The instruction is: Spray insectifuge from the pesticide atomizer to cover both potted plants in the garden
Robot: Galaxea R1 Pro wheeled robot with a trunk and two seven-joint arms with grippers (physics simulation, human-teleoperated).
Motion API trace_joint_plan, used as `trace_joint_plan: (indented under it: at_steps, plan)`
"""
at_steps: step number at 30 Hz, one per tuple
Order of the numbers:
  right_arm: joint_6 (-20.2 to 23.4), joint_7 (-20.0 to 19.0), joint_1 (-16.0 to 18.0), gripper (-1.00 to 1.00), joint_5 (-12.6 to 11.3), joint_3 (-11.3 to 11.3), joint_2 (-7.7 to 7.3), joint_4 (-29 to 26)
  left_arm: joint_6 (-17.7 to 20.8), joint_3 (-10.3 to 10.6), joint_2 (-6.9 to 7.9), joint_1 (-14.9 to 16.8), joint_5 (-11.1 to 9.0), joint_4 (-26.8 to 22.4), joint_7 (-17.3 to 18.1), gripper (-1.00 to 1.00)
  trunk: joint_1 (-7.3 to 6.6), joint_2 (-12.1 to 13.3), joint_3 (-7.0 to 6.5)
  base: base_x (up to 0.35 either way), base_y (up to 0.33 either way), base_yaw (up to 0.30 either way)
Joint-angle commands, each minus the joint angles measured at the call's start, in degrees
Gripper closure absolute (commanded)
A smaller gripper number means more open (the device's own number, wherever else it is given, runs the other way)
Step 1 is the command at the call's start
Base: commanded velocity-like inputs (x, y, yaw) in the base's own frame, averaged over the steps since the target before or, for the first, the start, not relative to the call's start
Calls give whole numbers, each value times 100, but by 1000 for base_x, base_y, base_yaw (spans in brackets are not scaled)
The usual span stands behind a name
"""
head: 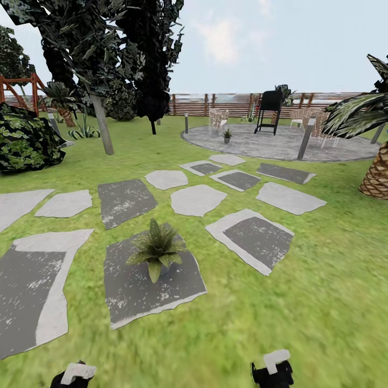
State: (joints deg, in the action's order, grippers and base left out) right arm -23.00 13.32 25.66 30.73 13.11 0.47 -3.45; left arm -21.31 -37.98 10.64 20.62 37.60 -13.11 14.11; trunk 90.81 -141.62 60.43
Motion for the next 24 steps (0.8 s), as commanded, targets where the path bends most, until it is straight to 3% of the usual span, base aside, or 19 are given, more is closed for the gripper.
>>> trace_joint_plan:
  at_steps: [1,3,6,18,24]
  plan:
    - [-30,46,2,-100,-160,39,-23,13,-19,-68,-2,-23,-1,83,-160,100,-1,-2,5,0,0,0]
    - [-43,60,2,-100,-377,42,-47,25,-21,-82,15,-43,-32,175,-512,100,-1,-2,5,0,0,0]
    - [-39,65,1,-100,-445,34,-42,29,-22,-86,-3,-55,-72,310,-791,100,-1,-2,5,0,0,0]
    - [-22,31,-66,-100,-401,25,-8,182,-15,-92,54,-58,-77,429,-888,100,-1,-2,5,0,0,0]
    - [-21,30,-189,-100,-401,25,-9,195,-14,-79,46,-63,-64,444,-1362,100,-1,-2,5,0,0,0]
